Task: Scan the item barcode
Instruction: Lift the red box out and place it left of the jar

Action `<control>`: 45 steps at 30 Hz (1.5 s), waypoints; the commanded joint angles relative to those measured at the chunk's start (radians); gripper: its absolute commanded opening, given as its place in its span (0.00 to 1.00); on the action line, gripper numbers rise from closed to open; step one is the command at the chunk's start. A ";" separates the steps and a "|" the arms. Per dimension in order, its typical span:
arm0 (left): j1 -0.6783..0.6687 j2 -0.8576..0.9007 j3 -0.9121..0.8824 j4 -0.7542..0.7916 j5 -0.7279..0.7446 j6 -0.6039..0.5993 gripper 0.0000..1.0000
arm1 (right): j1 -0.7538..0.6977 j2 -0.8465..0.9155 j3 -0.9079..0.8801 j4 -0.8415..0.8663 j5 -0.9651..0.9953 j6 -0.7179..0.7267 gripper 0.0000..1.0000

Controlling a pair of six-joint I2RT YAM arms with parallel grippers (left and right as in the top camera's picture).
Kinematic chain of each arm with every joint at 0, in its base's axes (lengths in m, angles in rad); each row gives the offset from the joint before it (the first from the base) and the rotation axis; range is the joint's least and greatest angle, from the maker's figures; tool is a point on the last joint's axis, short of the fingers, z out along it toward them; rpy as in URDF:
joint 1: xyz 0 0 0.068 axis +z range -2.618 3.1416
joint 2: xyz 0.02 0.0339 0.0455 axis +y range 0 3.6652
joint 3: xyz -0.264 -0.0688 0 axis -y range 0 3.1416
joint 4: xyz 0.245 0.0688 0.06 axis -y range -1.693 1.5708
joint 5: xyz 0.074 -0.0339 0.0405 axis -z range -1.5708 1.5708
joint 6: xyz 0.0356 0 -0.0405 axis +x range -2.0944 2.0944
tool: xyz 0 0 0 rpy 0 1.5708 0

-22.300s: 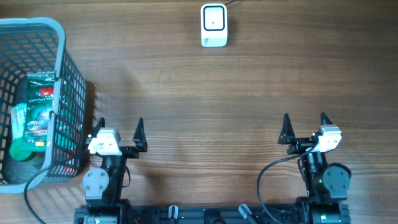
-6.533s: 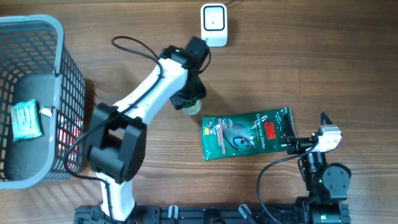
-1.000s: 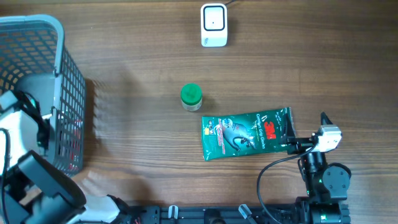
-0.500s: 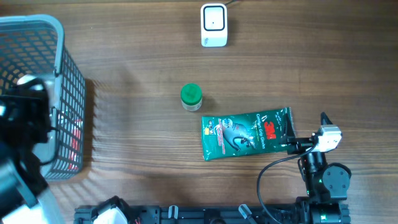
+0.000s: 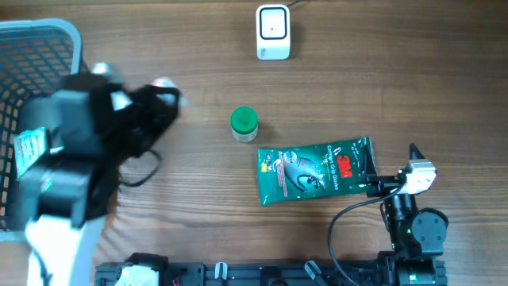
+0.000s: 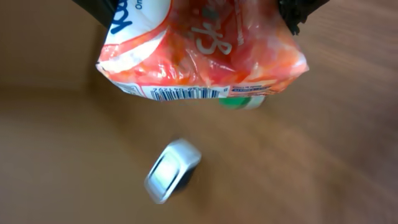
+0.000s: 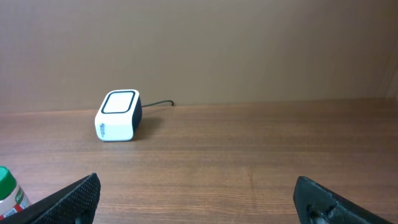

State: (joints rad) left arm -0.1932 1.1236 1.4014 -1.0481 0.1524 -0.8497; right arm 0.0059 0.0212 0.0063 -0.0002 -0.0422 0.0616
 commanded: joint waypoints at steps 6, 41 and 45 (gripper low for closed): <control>-0.200 0.311 0.005 -0.082 -0.218 0.034 0.49 | 0.004 -0.005 -0.001 0.003 0.016 -0.009 1.00; -0.201 0.291 -0.095 0.027 -0.267 0.037 1.00 | 0.004 -0.005 -0.001 0.003 0.016 -0.009 1.00; -0.201 0.151 -0.013 0.022 -0.418 0.062 1.00 | 0.004 -0.005 -0.001 0.003 0.016 -0.009 1.00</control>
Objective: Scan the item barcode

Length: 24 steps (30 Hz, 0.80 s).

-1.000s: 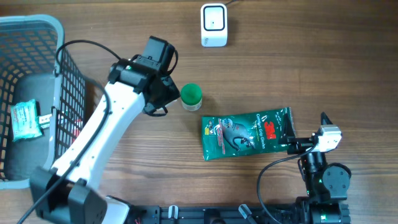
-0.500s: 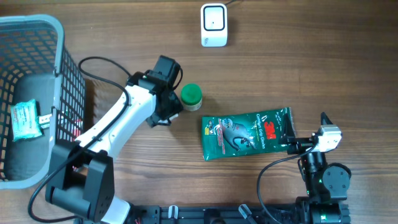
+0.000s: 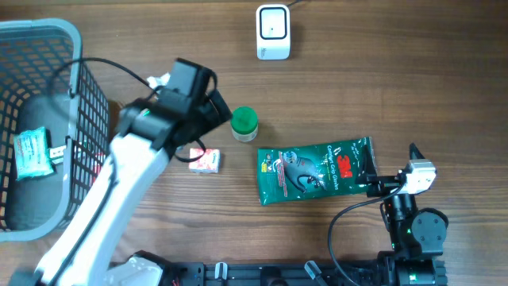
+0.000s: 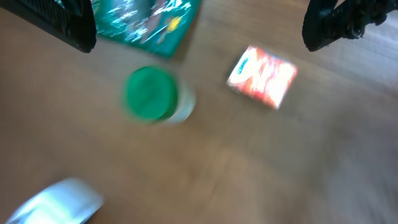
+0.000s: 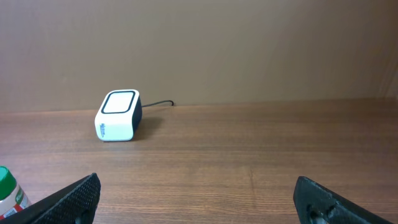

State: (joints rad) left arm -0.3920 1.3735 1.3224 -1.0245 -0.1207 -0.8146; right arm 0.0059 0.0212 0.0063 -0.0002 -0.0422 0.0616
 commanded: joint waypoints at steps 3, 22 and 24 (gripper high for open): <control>-0.003 -0.217 0.127 0.035 -0.315 0.027 1.00 | 0.004 -0.005 -0.001 0.003 0.016 -0.009 1.00; 0.019 -0.378 0.412 0.320 -1.017 0.365 1.00 | 0.004 -0.005 -0.001 0.003 0.016 -0.009 1.00; 0.061 -0.378 0.412 0.318 -1.028 0.364 1.00 | 0.004 -0.005 -0.001 0.003 0.016 -0.009 1.00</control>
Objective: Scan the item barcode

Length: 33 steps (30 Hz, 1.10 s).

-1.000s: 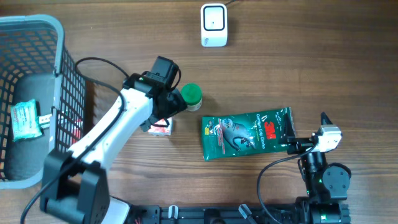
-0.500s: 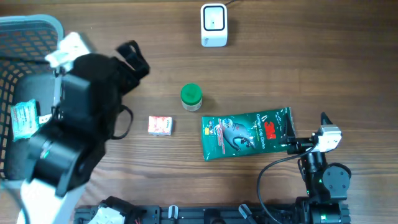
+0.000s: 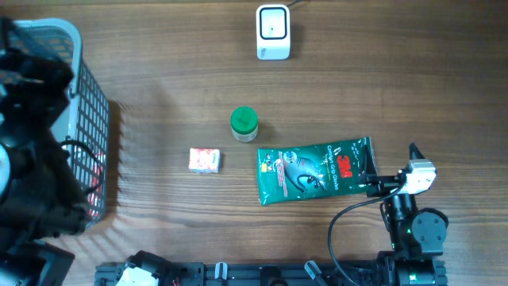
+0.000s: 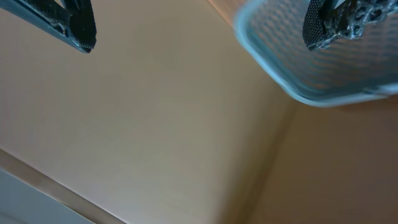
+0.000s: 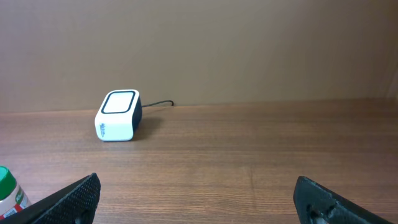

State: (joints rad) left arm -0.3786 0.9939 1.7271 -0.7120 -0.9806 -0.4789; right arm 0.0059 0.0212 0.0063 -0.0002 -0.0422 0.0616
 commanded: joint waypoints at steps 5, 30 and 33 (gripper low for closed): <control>0.257 0.014 0.007 -0.029 -0.135 -0.009 1.00 | 0.004 -0.005 -0.001 0.003 0.016 -0.009 1.00; 1.103 0.827 0.006 -0.509 1.313 -0.219 1.00 | 0.004 -0.005 -0.001 0.003 0.016 -0.009 1.00; 1.099 0.879 0.005 -0.526 1.259 -0.200 1.00 | 0.004 -0.005 -0.001 0.003 0.016 -0.009 1.00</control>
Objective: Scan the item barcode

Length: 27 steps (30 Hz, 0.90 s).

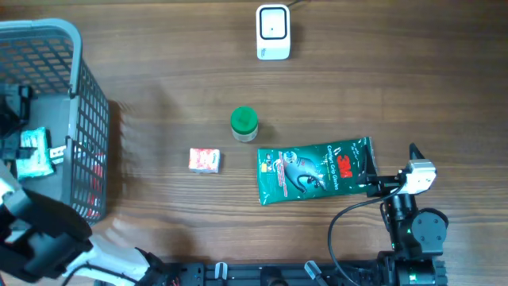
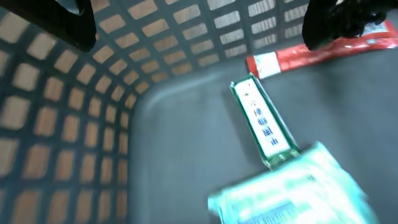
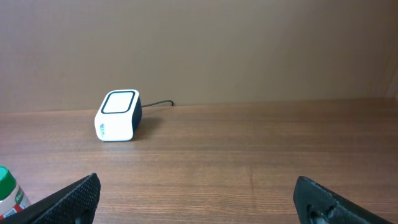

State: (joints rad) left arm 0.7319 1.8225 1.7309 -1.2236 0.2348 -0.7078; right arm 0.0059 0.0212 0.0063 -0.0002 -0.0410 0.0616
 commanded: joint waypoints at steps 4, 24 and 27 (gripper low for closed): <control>-0.022 0.106 0.001 -0.061 -0.135 -0.040 1.00 | 0.004 -0.005 -0.001 0.003 0.015 -0.009 1.00; -0.145 0.162 -0.187 0.072 -0.445 -0.321 1.00 | 0.004 -0.005 -0.001 0.003 0.015 -0.009 0.99; -0.145 0.162 -0.242 0.161 -0.444 -0.317 1.00 | 0.004 -0.005 -0.001 0.003 0.015 -0.008 1.00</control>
State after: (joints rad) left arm 0.5850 1.9724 1.5356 -1.1130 -0.1825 -0.9977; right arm 0.0059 0.0212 0.0063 -0.0002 -0.0402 0.0616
